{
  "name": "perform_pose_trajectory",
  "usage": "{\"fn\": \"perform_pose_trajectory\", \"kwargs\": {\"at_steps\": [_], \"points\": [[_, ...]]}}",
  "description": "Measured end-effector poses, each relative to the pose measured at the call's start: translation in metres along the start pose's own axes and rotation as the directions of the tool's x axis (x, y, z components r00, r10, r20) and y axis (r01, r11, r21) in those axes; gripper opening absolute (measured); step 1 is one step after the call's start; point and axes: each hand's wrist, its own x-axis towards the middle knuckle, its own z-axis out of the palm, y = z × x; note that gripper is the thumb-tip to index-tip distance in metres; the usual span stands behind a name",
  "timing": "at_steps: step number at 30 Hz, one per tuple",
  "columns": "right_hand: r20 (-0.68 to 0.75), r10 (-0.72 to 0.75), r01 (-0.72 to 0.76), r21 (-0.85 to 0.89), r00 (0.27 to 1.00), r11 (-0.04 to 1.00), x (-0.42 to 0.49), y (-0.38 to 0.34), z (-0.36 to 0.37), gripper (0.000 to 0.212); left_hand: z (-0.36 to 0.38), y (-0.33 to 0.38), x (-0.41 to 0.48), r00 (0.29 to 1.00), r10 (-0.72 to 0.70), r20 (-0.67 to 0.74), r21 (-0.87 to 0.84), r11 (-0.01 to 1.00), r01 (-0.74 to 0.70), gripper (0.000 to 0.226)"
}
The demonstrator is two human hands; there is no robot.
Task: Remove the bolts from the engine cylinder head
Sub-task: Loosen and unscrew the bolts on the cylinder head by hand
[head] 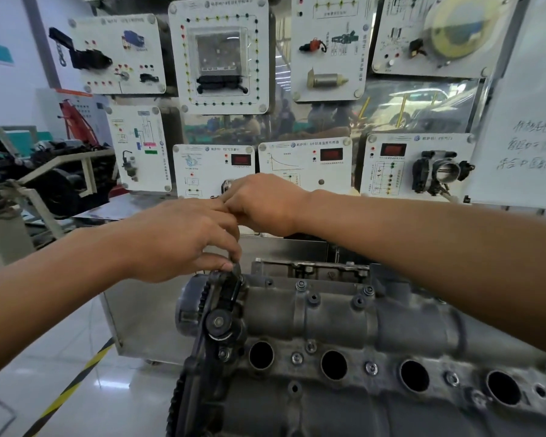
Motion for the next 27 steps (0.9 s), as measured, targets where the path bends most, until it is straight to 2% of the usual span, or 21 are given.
{"fn": "perform_pose_trajectory", "kwargs": {"at_steps": [6,9,11,13,16,19,21,24,27], "points": [[0.016,-0.004,0.003,0.041,1.0,0.999,-0.001,-0.003,0.005,0.024,0.0,-0.003,0.0,0.999,0.025,0.021,-0.026,0.999,-0.025,0.028],[0.058,0.005,-0.006,0.002,0.998,1.0,0.003,-0.004,0.005,0.043,0.004,-0.004,-0.002,1.0,-0.006,0.031,-0.066,0.998,0.008,0.029],[0.077,0.108,-0.112,0.057,0.991,0.992,0.005,-0.006,0.006,0.062,0.007,-0.005,-0.004,0.997,-0.055,0.06,-0.123,0.99,0.062,0.037],[0.066,0.219,-0.228,0.194,0.973,0.954,0.008,-0.008,0.006,0.056,0.009,-0.004,-0.004,0.994,-0.091,0.065,-0.217,0.971,0.103,0.045],[0.084,0.293,-0.3,0.42,0.953,0.856,0.013,-0.011,0.004,0.03,0.009,-0.002,-0.005,0.989,-0.144,0.026,-0.356,0.923,0.144,0.032],[0.249,0.395,-0.451,0.673,0.884,0.586,0.015,-0.016,0.004,0.038,0.011,0.001,-0.007,0.973,-0.23,-0.016,-0.444,0.873,0.199,0.03],[0.338,0.41,-0.512,0.723,0.847,0.464,0.017,-0.02,0.004,0.038,0.012,0.002,-0.007,0.955,-0.296,-0.015,-0.447,0.856,0.258,0.038],[0.422,0.362,-0.547,0.736,0.832,0.399,0.021,-0.027,0.001,0.035,0.008,0.004,-0.003,0.938,-0.345,0.036,-0.412,0.85,0.328,0.027],[0.428,0.358,-0.55,0.734,0.83,0.398,0.023,-0.031,-0.002,0.034,0.004,0.005,0.001,0.94,-0.319,0.122,-0.368,0.865,0.341,0.02]]}}
